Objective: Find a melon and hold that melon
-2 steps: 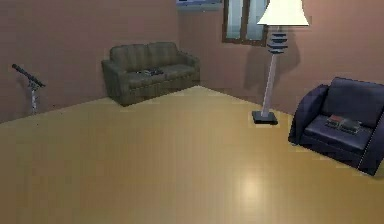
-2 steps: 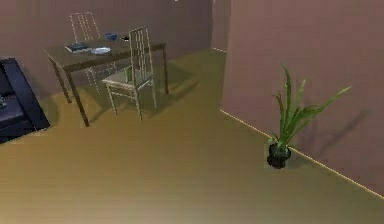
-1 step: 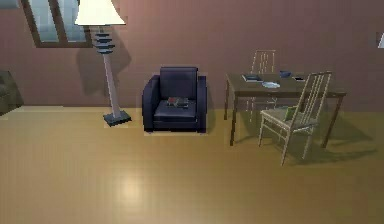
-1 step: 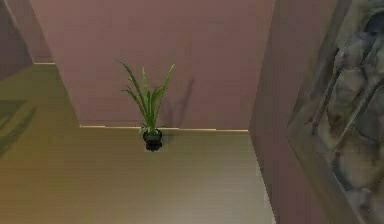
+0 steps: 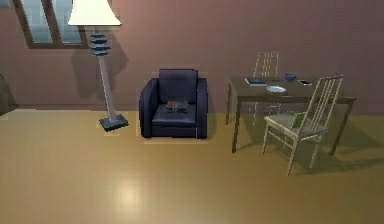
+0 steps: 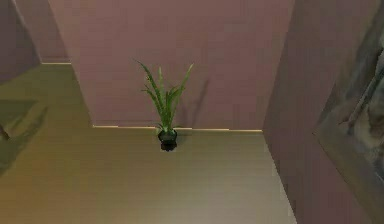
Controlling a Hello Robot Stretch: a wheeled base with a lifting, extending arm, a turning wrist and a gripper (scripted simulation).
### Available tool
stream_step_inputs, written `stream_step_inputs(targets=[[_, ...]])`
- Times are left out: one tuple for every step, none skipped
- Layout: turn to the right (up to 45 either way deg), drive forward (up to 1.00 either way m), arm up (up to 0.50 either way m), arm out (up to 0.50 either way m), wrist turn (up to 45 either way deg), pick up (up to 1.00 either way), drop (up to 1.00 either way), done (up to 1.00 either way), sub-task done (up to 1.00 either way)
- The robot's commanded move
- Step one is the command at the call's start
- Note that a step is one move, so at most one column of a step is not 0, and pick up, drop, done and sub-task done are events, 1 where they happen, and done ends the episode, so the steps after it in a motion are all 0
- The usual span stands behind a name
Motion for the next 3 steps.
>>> stream_step_inputs(targets=[[-45.0, 0.0, 0.0, 0.0, 0.0, 0.0, 0.0, 0.0, 0.0], [-39.0, 0.0, 0.0, 0.0, 0.0, 0.0, 0.0, 0.0, 0.0], [-3.0, 0.0, 0.0, 0.0, 0.0, 0.0, 0.0, 0.0, 0.0]])
